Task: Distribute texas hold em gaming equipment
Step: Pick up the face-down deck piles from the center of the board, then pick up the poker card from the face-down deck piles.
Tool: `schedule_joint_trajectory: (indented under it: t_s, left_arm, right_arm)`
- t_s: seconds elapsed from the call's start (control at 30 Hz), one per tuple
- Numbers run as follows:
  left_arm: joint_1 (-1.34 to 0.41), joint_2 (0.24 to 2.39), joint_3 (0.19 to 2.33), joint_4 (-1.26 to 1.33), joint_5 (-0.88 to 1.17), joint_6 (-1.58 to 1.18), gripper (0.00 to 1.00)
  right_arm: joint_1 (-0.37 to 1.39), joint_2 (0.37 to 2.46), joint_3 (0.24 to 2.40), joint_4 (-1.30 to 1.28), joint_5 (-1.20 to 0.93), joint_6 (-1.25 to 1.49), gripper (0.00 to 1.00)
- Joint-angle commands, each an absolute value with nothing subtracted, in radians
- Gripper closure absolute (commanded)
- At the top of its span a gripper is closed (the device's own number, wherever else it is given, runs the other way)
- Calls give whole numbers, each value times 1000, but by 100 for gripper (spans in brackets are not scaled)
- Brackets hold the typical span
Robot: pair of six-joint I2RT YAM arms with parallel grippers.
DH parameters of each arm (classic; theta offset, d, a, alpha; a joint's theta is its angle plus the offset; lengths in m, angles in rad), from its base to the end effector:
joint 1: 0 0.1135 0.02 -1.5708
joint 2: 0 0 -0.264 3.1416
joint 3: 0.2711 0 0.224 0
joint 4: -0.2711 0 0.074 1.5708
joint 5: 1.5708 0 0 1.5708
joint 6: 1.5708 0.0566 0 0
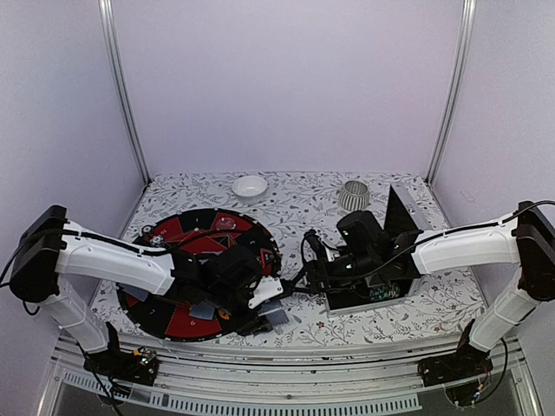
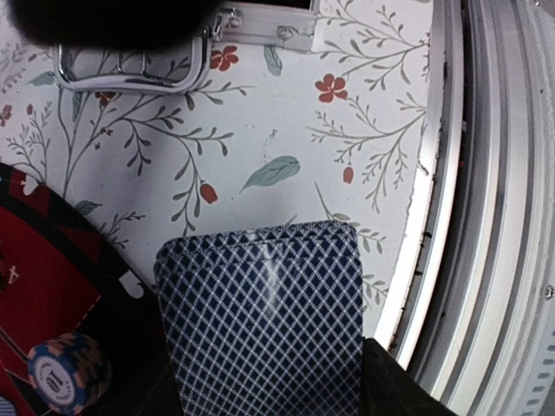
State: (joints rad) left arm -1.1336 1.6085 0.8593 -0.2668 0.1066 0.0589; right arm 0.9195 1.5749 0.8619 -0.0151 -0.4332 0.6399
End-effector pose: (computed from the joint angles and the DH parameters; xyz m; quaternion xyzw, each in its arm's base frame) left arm 0.1205 -0.2720 0.1635 0.5514 0.7865 -0.1840 0.2087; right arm 0.1734 0.2666 0.1983 -0.2112 0.8703 0.4203 0.1462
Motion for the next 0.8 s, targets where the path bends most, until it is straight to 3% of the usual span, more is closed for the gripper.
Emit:
schedule_joint_trajectory:
  t_s: [0.0, 0.2, 0.3, 0.77]
  left_arm:
    - [-1155, 1523, 874, -277, 80, 76, 39]
    - [-1159, 1447, 914, -374, 62, 89, 39]
    - [-1165, 1427, 943, -396, 35, 91, 39]
    - [-1191, 1399, 1006, -439, -54, 105, 39]
  right_arm:
    - [913, 1544, 845, 79, -519, 653, 25]
    - [902, 1525, 825, 127, -556, 669, 14]
    - [906, 1573, 850, 130, -609, 655, 0]
    - [937, 1748, 1014, 41, -583, 585, 1]
